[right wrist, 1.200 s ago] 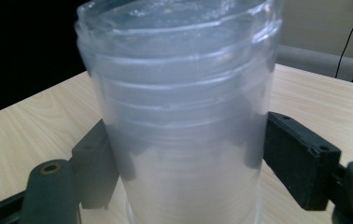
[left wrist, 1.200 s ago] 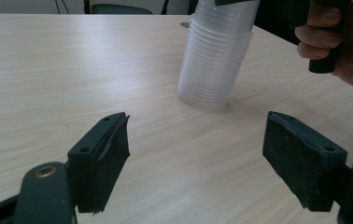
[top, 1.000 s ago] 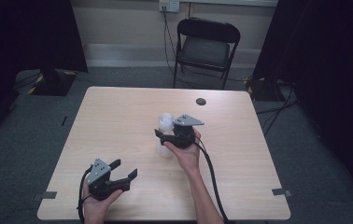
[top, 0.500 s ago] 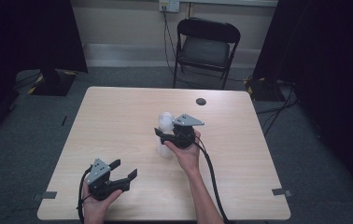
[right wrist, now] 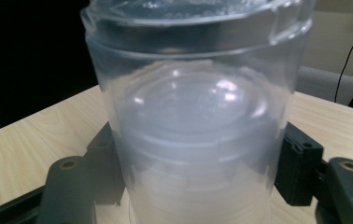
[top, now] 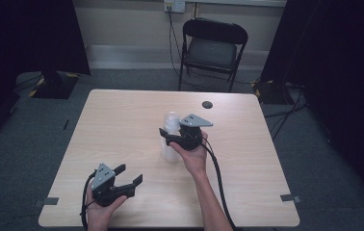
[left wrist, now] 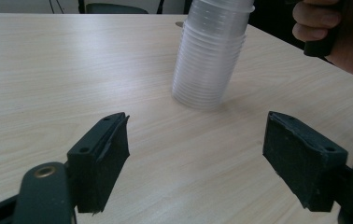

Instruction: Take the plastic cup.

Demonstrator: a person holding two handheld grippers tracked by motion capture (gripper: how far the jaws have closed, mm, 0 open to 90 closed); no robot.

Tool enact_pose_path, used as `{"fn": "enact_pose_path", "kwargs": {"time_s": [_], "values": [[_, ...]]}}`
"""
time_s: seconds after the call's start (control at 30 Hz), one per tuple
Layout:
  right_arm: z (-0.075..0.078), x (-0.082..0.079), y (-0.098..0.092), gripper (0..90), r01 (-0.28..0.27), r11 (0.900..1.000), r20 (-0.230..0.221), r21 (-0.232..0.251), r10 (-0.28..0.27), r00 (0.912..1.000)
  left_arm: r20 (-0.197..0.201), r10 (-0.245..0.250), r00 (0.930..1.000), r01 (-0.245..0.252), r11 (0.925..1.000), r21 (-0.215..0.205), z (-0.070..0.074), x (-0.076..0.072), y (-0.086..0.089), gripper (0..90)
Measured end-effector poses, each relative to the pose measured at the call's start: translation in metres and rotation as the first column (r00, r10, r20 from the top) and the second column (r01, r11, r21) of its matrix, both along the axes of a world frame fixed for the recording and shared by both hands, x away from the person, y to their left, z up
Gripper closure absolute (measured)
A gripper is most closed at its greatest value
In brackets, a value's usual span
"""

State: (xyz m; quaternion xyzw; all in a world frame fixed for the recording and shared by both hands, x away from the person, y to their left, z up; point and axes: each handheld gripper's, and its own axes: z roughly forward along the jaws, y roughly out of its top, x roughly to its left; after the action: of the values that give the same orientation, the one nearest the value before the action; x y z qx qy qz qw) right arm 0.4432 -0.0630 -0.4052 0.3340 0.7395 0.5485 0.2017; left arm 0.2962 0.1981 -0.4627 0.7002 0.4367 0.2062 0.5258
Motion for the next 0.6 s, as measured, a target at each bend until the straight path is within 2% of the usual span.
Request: {"fn": "enact_pose_path", "kwargs": {"time_s": [0.37, 0.47, 0.6], "values": [[0.014, 0.002, 0.001, 31.8, -0.004, 1.000, 0.018, 0.014, 0.004, 0.9998, -0.003, -0.012, 0.9999, 0.012, 0.9999, 0.004, -0.001, 0.001, -0.001, 22.4], [0.017, 0.002, 0.000, 31.9, -0.001, 1.000, 0.021, 0.019, 0.000, 0.9998, -0.006, -0.019, 0.9998, 0.019, 0.9998, -0.006, -0.001, 0.002, -0.002, 22.7], [0.020, 0.003, 0.000, 32.2, 0.001, 1.000, 0.024, 0.028, -0.001, 0.9997, 0.000, -0.005, 1.0000, 0.005, 0.9996, -0.029, 0.001, 0.002, -0.002, 22.8]]}}
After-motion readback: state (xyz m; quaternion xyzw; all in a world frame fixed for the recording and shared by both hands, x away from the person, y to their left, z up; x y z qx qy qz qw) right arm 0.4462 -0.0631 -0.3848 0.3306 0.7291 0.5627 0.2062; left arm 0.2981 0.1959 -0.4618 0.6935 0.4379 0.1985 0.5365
